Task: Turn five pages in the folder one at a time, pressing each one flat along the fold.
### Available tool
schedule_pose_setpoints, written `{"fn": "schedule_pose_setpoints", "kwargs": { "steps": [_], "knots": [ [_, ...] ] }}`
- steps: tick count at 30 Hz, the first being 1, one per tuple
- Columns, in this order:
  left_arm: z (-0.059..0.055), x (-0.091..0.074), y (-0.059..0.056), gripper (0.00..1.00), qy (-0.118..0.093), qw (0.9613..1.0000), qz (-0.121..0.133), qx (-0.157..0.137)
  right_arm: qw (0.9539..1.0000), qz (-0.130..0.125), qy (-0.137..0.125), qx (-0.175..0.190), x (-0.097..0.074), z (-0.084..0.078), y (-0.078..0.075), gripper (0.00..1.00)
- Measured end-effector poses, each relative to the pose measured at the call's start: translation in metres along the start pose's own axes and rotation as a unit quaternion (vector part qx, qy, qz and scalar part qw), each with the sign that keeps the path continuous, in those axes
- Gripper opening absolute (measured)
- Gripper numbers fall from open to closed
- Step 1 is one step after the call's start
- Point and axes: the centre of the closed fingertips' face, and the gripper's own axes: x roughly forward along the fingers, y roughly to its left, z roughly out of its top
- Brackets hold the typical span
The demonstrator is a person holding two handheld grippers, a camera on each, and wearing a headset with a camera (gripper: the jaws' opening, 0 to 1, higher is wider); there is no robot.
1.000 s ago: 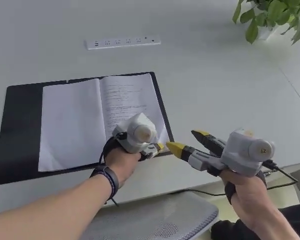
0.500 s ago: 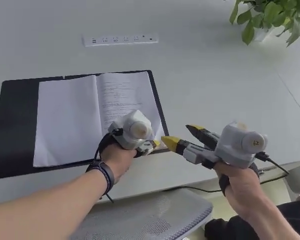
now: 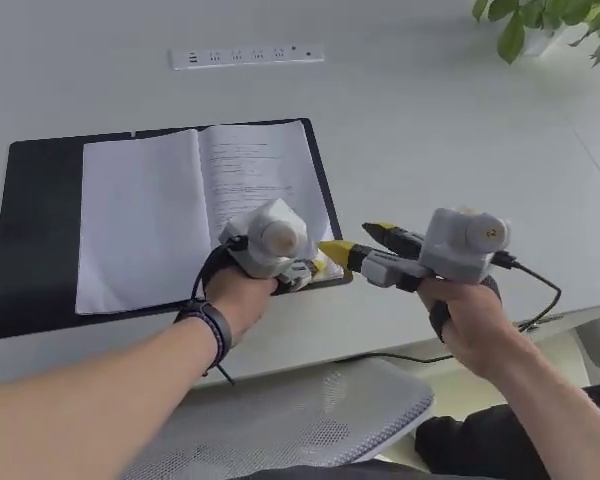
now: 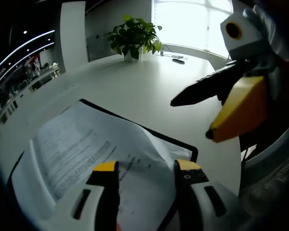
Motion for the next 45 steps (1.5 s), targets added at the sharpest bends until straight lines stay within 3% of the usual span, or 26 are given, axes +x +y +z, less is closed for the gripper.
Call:
{"fn": "schedule_pose_setpoints", "kwargs": {
  "steps": [5, 14, 30, 45],
  "knots": [
    [0.000, -0.001, 0.000, 0.45, -0.001, 1.0000, -0.001, -0.001, 0.9996, 0.020, 0.022, 0.005, 0.021, -0.006, 0.010, 0.56],
    [0.000, -0.001, 0.000, 0.45, -0.001, 1.0000, -0.001, -0.002, 0.9989, 0.033, 0.032, 0.006, 0.033, -0.004, 0.015, 0.56],
    [0.000, -0.001, 0.001, 0.45, -0.002, 1.0000, -0.001, -0.003, 0.9982, 0.040, 0.038, 0.023, 0.039, -0.005, 0.006, 0.55],
    [0.001, -0.001, 0.000, 0.44, 0.001, 1.0000, -0.004, -0.006, 0.9931, 0.070, 0.027, 0.090, 0.037, -0.001, -0.008, 0.35]
  ]
}}
